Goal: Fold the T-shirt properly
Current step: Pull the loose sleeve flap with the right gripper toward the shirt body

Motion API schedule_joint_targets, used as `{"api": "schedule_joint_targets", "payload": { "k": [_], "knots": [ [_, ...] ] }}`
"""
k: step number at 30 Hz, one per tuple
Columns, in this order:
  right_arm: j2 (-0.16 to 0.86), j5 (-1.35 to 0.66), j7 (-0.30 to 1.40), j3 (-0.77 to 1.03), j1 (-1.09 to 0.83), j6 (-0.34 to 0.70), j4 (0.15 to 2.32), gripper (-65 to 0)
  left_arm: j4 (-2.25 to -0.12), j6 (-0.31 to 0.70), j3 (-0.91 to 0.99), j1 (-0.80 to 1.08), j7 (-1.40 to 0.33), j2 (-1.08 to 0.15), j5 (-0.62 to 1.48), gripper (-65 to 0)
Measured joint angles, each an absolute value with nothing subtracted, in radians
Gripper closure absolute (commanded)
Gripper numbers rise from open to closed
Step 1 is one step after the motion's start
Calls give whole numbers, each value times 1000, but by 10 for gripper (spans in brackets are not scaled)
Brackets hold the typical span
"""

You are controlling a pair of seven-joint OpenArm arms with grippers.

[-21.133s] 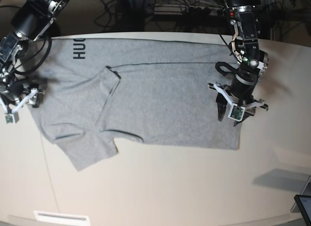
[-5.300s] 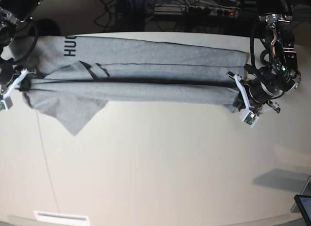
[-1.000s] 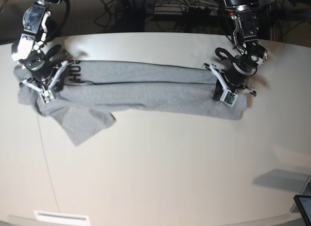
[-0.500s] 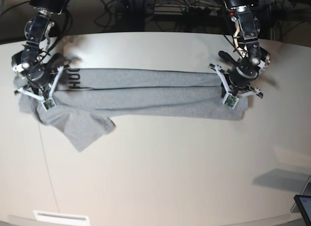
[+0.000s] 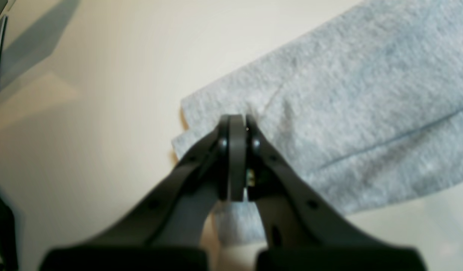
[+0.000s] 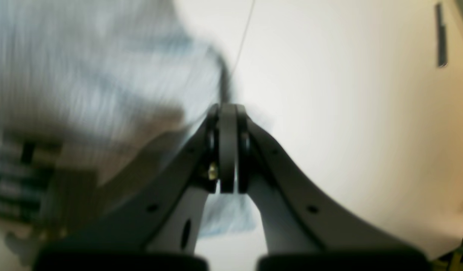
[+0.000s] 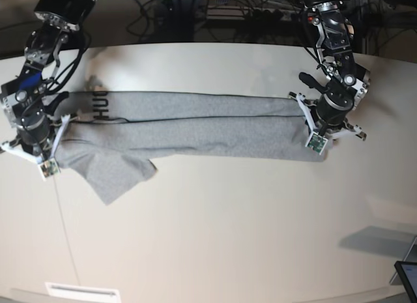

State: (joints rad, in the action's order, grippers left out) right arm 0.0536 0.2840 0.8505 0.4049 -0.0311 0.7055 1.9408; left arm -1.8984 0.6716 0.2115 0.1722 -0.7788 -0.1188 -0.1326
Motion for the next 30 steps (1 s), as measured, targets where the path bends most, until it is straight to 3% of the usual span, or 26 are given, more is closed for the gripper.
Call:
{"api": "schedule_joint_targets", "payload": {
  "k": [5, 11, 14, 18, 30],
  "knots": [
    [59, 281, 1046, 328, 134, 706, 1939, -273, -1951, 671, 214, 187, -775, -105, -133, 0],
    [73, 275, 1186, 181, 277, 700, 1845, -469, -1953, 674, 213, 192, -779, -100, -135, 0],
    [73, 98, 1214, 137, 287, 704, 1777, -534, -1955, 675, 213, 208, -779, -100, -136, 0],
    [86, -93, 1232, 165, 330, 701, 1631, -554, -1955, 675, 245, 211, -777, -94, -128, 0],
    [100, -134, 1221, 162, 447, 699, 1324, -556, -1955, 680, 330, 211, -778, -84, -132, 0]
  ]
}}
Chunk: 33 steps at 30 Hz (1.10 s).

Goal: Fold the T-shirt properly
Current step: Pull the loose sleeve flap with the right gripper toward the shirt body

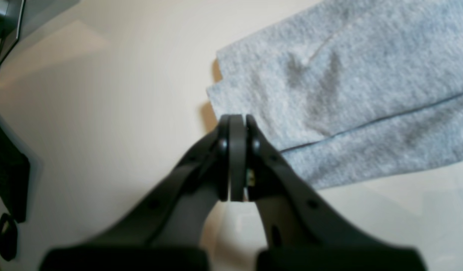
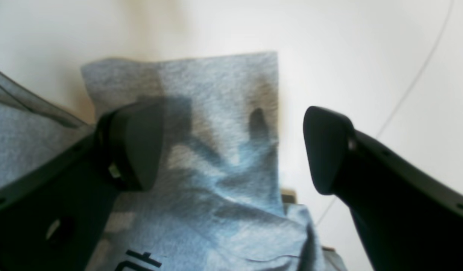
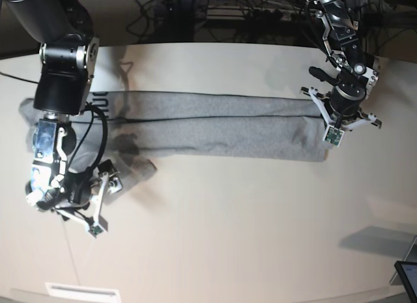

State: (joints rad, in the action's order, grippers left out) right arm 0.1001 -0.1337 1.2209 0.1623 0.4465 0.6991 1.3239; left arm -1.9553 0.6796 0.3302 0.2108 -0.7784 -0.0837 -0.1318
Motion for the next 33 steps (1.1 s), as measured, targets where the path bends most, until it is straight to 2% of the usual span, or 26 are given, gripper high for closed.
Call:
{"api": "schedule_joint_targets", "payload": {
  "k": [8, 15, 26, 33],
  "knots": [
    [117, -133, 1111, 162, 504, 697, 1088, -556, -1955, 680, 322, 211, -777, -84, -131, 0],
    [136, -129, 1081, 161, 550, 696, 1013, -556, -1955, 679, 328, 221, -775, -84, -131, 0],
    [135, -129, 926, 161, 579, 696, 848, -556, -1955, 682, 329, 237, -778, -86, -131, 0],
    [162, -136, 905, 157, 579, 699, 835, -556, -1955, 682, 329, 236, -778, -89, -131, 0]
  ]
}}
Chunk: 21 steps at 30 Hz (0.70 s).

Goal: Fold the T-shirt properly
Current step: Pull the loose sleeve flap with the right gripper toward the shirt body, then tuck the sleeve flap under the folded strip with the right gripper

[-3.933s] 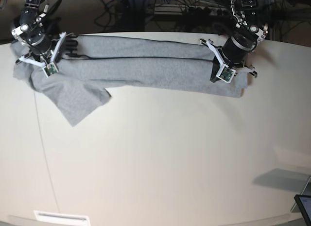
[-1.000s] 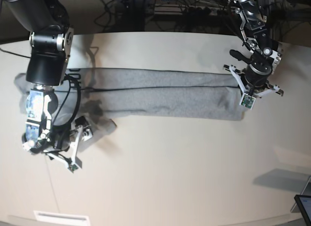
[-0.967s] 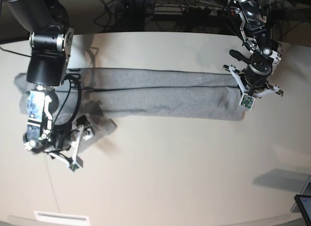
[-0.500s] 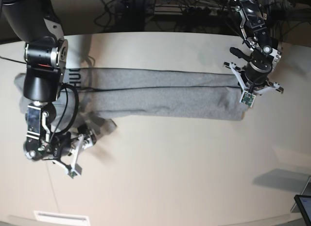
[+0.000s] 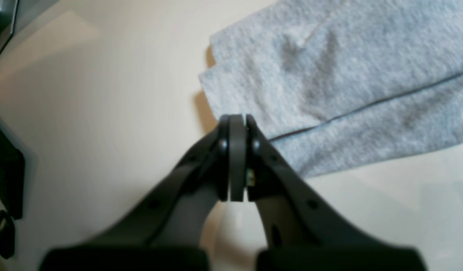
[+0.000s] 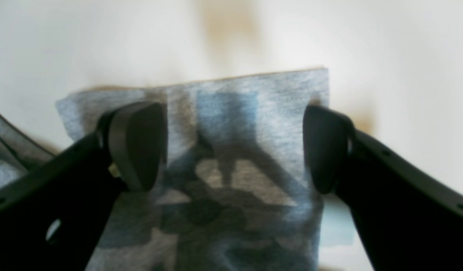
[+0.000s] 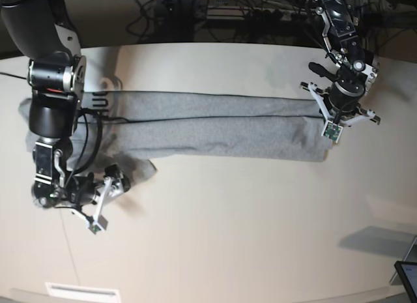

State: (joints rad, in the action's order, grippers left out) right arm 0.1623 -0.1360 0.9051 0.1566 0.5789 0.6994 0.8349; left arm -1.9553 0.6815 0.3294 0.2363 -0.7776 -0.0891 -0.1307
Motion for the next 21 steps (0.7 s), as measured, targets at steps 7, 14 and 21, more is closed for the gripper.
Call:
{"api": "schedule_joint_targets", "payload": {
  "k": [7, 14, 21],
  "knots": [
    [191, -132, 914, 157, 579, 699, 835, -556, -1955, 682, 329, 237, -778, -90, -131, 0],
    [197, -126, 987, 157, 588, 696, 918, -556, -1955, 682, 330, 236, -778, -89, -131, 0],
    [200, -128, 996, 157, 599, 696, 976, -556, -1955, 682, 329, 236, -778, -89, -131, 0]
  ]
}}
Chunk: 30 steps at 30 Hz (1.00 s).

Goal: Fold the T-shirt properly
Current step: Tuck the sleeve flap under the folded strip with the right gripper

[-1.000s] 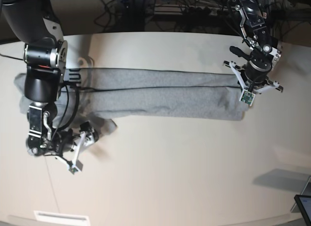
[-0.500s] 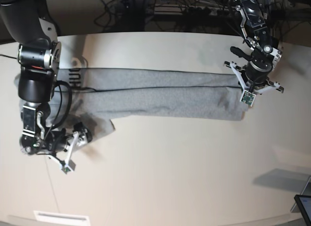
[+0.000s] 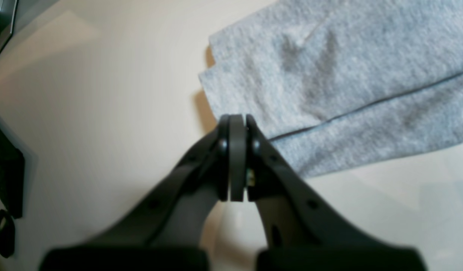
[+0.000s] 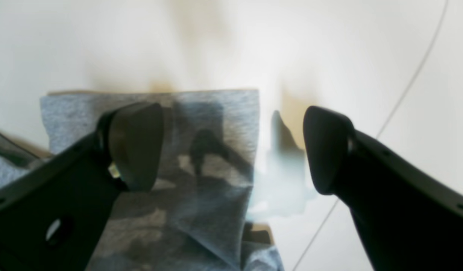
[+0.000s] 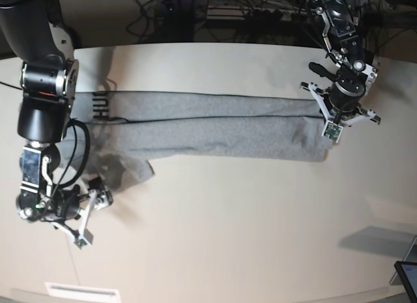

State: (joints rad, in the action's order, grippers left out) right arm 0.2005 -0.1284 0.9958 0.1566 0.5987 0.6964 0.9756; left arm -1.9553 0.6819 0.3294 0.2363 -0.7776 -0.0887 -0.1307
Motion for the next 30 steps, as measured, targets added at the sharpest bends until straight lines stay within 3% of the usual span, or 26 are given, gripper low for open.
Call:
{"api": "schedule_joint_targets", "payload": {
  "k": [10, 26, 28, 30],
  "knots": [
    [248, -126, 868, 157, 597, 696, 778, -556, -1955, 682, 329, 236, -778, -86, -134, 0],
    [194, -133, 862, 160, 596, 691, 778, -550, -1955, 682, 329, 236, -778, -86, -134, 0],
    [192, -133, 862, 160, 595, 691, 778, -511, -1955, 682, 329, 236, -778, -86, -135, 0],
    [192, -133, 862, 160, 595, 692, 778, -429, -1955, 682, 329, 236, -778, -87, -135, 0]
  ]
}}
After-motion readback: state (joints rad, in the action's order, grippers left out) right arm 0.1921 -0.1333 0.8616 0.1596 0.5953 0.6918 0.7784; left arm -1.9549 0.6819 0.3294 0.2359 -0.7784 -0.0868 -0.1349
